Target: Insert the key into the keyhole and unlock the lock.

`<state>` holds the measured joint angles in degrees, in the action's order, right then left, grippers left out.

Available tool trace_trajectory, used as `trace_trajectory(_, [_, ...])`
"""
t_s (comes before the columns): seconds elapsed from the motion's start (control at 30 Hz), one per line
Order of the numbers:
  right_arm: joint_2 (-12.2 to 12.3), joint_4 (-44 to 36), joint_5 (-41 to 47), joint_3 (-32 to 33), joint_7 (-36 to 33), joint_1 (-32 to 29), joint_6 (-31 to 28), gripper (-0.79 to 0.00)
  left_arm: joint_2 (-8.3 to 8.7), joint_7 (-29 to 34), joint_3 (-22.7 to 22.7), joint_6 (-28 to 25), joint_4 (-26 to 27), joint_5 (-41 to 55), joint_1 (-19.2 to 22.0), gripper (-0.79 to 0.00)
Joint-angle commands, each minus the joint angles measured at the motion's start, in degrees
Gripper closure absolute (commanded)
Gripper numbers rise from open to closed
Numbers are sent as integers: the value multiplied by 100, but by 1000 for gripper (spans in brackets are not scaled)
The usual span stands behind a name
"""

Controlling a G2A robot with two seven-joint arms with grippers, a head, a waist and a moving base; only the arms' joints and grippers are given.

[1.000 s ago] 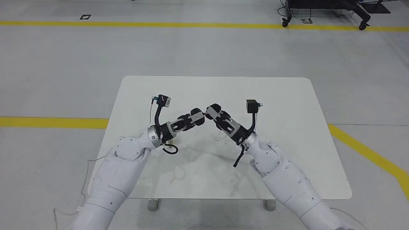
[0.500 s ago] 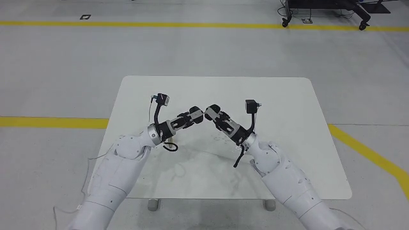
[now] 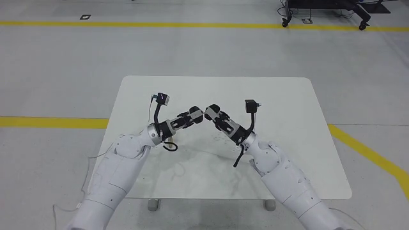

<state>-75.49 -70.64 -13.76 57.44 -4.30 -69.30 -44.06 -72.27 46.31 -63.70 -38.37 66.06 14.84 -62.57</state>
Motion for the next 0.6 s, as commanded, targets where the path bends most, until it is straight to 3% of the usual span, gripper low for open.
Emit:
trace_trajectory(0.0, [-2,4,6,16,-8,0,-4,-160,0,-67,7,2,7,-53,-5,0])
trace_trajectory(0.1, [-5,10,6,41,-15,-6,-15,-163,3,-143,12,-8,21,-106,-13,0])
trace_trajectory(0.23, [-10,18,0,74,-7,-16,-31,-243,9,-218,0,-43,49,-121,-35,0])
trace_trajectory(0.27, [-11,29,1,87,1,-17,-32,-345,12,-238,-6,-54,55,-128,-42,0])
trace_trajectory(0.33, [-14,46,17,105,21,-20,-11,-785,16,-331,-36,-109,76,-135,-60,0])
trace_trajectory(0.57, [-14,46,17,105,21,-20,-11,-785,18,-388,-46,-121,108,-93,-99,0])
